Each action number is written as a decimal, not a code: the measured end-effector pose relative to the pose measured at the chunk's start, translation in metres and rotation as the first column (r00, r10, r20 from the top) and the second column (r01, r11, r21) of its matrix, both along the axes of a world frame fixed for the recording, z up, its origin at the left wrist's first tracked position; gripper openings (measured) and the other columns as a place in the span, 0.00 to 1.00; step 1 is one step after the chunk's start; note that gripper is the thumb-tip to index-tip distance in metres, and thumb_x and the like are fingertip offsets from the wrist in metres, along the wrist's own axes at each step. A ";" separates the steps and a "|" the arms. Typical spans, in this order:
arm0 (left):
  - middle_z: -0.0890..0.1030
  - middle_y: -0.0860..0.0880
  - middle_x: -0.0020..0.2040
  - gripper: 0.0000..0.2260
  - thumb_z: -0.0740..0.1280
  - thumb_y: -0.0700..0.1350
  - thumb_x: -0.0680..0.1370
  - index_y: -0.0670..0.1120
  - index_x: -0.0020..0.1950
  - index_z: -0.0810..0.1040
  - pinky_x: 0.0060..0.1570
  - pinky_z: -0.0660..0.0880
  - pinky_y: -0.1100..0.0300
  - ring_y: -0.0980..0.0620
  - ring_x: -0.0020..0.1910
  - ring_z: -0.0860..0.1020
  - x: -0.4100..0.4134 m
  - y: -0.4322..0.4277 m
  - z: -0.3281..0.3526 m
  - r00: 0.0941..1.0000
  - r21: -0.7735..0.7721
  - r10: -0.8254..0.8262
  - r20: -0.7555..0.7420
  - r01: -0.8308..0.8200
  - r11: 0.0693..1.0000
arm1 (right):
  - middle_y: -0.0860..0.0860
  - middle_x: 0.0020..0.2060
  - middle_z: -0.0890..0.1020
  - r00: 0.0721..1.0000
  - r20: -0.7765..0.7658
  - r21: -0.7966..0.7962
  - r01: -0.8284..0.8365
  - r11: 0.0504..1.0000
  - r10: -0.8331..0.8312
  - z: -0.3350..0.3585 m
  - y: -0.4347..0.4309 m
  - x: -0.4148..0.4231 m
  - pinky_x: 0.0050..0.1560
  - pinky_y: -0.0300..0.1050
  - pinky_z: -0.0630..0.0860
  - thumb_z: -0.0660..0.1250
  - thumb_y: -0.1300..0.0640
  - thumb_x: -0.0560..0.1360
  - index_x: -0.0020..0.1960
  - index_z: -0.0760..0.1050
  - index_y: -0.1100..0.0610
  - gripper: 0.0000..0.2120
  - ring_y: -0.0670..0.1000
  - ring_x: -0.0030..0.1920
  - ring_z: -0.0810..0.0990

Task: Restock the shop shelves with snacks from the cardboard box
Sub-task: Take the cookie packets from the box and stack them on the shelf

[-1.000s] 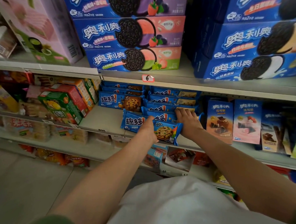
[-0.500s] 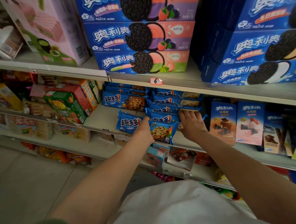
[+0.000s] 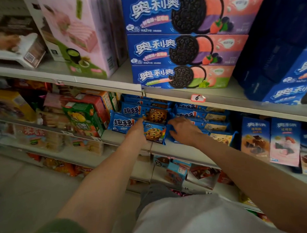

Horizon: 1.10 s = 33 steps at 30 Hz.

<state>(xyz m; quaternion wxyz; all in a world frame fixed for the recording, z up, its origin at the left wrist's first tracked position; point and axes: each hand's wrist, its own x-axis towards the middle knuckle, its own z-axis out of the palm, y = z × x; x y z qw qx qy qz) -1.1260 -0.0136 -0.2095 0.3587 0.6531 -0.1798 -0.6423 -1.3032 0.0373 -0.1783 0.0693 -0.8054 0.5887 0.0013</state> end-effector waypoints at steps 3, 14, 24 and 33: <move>0.77 0.46 0.61 0.23 0.63 0.56 0.77 0.45 0.66 0.71 0.63 0.71 0.43 0.44 0.62 0.76 0.006 0.002 0.021 0.998 0.042 -0.034 -0.051 0.036 0.998 | 0.56 0.62 0.73 0.994 -0.107 -0.028 -0.014 0.999 0.011 0.002 -0.011 0.015 0.64 0.50 0.63 0.56 0.57 0.79 0.69 0.66 0.58 0.19 0.57 0.63 0.69; 0.76 0.44 0.59 0.14 0.60 0.54 0.80 0.45 0.60 0.70 0.53 0.74 0.41 0.42 0.62 0.75 0.025 -0.015 0.015 0.971 0.051 -0.233 -0.051 0.235 0.971 | 0.52 0.67 0.68 0.974 -0.226 0.120 0.027 0.992 0.001 -0.001 -0.033 0.038 0.72 0.58 0.46 0.63 0.45 0.73 0.73 0.59 0.51 0.31 0.55 0.70 0.58; 0.79 0.41 0.57 0.22 0.56 0.60 0.80 0.44 0.63 0.72 0.38 0.80 0.47 0.42 0.53 0.80 0.026 -0.023 0.009 0.946 0.029 -0.314 -0.080 0.317 0.948 | 0.53 0.69 0.68 0.935 -0.343 0.004 0.098 0.995 -0.090 -0.009 -0.030 0.056 0.73 0.58 0.47 0.59 0.48 0.78 0.71 0.61 0.55 0.24 0.55 0.72 0.58; 0.71 0.36 0.66 0.20 0.64 0.41 0.79 0.38 0.69 0.65 0.68 0.68 0.50 0.41 0.66 0.71 0.018 -0.011 0.007 0.936 -0.033 -0.312 -0.160 0.311 0.950 | 0.54 0.70 0.66 0.939 -0.265 -0.021 0.222 0.975 -0.219 -0.003 -0.036 0.045 0.73 0.55 0.47 0.60 0.53 0.77 0.75 0.52 0.54 0.30 0.54 0.72 0.60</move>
